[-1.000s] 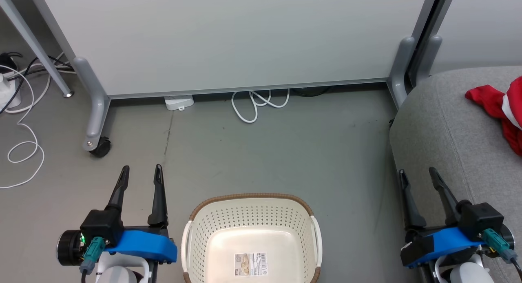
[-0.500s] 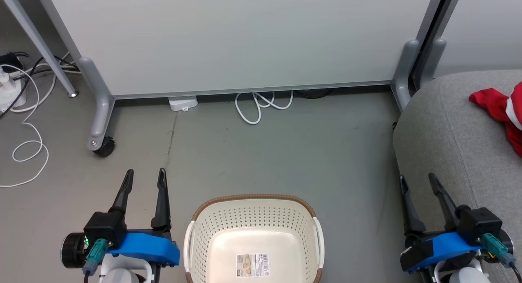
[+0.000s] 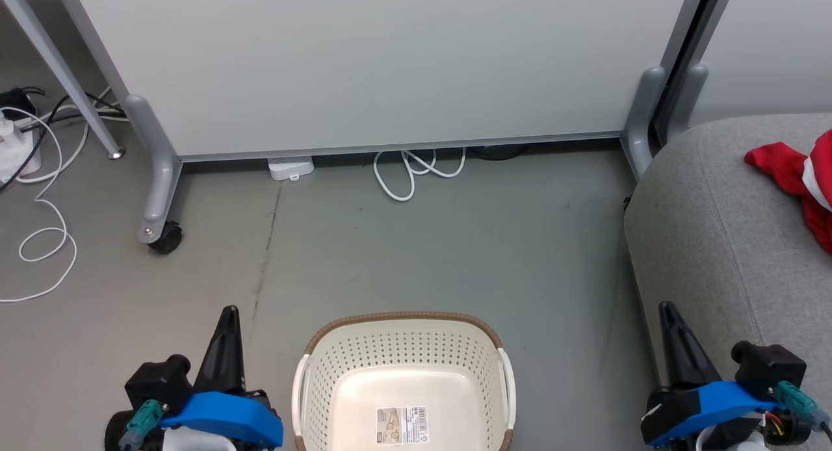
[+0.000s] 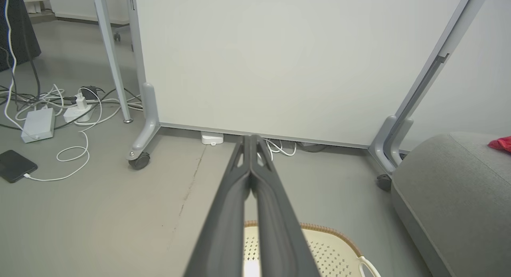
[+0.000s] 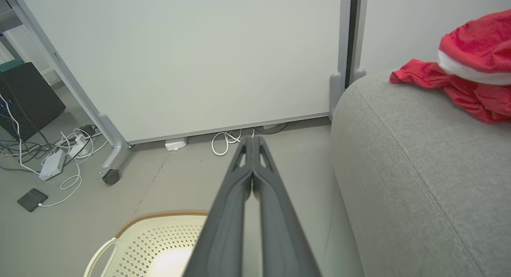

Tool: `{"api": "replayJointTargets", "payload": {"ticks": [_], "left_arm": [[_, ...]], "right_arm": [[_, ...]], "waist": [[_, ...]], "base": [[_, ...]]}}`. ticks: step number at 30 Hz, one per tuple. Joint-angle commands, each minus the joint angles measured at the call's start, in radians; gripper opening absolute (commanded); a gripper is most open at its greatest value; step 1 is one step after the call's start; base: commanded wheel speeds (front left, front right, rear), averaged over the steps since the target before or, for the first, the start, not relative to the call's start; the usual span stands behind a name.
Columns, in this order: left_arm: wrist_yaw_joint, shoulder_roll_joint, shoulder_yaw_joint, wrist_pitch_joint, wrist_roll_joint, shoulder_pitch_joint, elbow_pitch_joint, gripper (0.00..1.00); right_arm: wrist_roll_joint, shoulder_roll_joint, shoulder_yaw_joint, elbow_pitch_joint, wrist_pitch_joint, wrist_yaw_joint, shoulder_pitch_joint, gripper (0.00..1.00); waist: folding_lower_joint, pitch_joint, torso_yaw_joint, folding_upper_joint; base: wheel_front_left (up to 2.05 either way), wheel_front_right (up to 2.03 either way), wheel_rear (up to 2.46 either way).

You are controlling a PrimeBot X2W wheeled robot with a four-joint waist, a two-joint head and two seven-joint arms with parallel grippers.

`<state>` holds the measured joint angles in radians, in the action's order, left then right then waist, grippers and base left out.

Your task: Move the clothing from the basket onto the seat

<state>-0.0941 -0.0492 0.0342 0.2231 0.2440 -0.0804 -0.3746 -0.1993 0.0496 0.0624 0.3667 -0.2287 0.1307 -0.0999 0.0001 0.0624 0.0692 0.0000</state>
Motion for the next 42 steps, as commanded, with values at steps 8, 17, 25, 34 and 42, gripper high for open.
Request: {"api": "replayJointTargets", "payload": {"ticks": [8,17,25,34,42], "left_arm": [[-0.005,-0.001,-0.023,-0.038,0.176,-0.025,0.035,0.0],[-0.004,-0.001,-0.039,-0.075,0.329,-0.025,0.055,0.0],[-0.003,-0.001,-0.051,-0.106,0.453,-0.026,0.07,0.0],[-0.004,-0.001,-0.078,-0.168,0.695,-0.029,0.096,0.0],[-0.004,-0.002,-0.088,-0.191,0.788,-0.031,0.105,0.0]], "right_arm": [[-0.184,0.002,0.006,-0.033,0.04,0.0,-0.014,0.0],[-0.343,0.002,0.01,-0.046,0.077,0.0,-0.014,0.0],[-0.47,0.002,0.015,-0.055,0.108,0.0,-0.015,0.0],[-0.719,0.002,0.025,-0.072,0.171,0.0,-0.02,0.0],[-0.817,0.002,0.029,-0.078,0.196,0.0,-0.021,0.0]], "waist": [[0.0,-0.004,-0.005,0.0],[0.0,-0.009,-0.01,0.0],[0.0,-0.013,-0.015,0.0],[-0.0001,-0.023,-0.025,0.0],[-0.0001,-0.027,-0.03,0.0]], "base": [[0.0,0.0,0.0],[0.0,0.0,0.0],[0.0,0.0,0.0],[0.0,0.0,0.0],[0.0,0.0,0.0]]}}
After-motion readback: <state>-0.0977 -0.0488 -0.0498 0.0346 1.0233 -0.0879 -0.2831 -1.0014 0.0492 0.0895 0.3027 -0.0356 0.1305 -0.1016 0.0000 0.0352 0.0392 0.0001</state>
